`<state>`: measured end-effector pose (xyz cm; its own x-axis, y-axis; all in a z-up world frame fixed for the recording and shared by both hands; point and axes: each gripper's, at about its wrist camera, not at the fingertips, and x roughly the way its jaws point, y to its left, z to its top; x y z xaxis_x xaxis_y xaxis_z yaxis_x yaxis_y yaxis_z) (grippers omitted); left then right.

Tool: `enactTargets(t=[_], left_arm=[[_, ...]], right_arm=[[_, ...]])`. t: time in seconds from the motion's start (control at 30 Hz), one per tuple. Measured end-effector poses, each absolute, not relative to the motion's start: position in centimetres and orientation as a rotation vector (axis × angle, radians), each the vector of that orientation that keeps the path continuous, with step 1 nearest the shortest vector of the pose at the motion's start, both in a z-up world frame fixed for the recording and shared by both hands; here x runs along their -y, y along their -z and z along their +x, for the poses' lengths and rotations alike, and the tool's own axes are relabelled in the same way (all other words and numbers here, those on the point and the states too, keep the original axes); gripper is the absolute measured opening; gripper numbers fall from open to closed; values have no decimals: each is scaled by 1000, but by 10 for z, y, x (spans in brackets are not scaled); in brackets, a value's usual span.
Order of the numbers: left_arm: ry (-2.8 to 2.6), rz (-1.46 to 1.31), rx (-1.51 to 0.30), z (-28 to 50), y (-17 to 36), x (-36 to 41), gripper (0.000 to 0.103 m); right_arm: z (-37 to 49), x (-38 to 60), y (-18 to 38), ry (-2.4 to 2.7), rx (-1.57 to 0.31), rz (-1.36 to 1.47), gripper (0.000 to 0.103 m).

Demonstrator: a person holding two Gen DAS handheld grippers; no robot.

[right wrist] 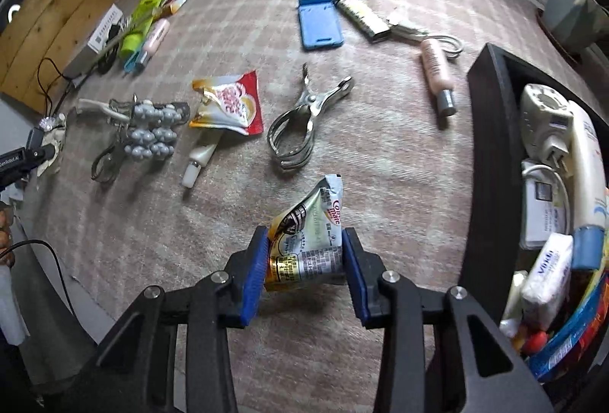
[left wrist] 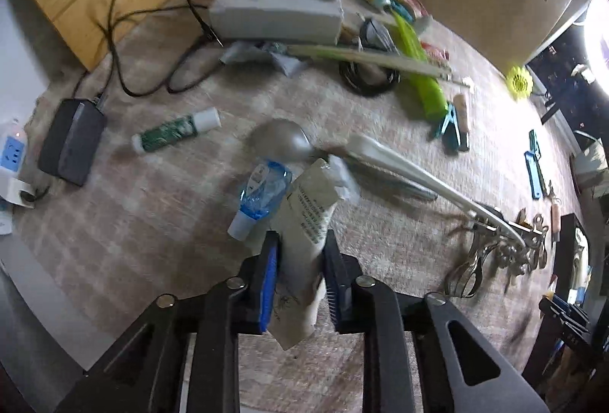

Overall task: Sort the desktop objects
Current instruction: 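Grasp the white tissue packet with the left tool while right tool grasps the snack sachet, then carry the tissue packet and sachet into the tray and open both tools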

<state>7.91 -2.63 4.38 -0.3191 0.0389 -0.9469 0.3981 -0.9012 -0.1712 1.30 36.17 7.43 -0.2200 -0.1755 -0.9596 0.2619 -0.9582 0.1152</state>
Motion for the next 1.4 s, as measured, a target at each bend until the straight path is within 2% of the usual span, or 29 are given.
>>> enactTargets(t=[0.3, 0.57, 0.93, 1.4], left_arm=[[2426, 1672, -524, 53, -65, -23, 19], [2620, 1712, -445, 25, -100, -101, 19], [2878, 1880, -273, 3, -131, -274, 19], [3024, 2101, -20, 23, -136, -467, 19]], right_arm=[[14, -399, -107, 2341, -33, 1719, 37], [27, -443, -137, 2460, 60, 1680, 37], [44, -571, -156, 2629, 195, 1744, 37], [47, -665, -161, 2686, 220, 1781, 37]])
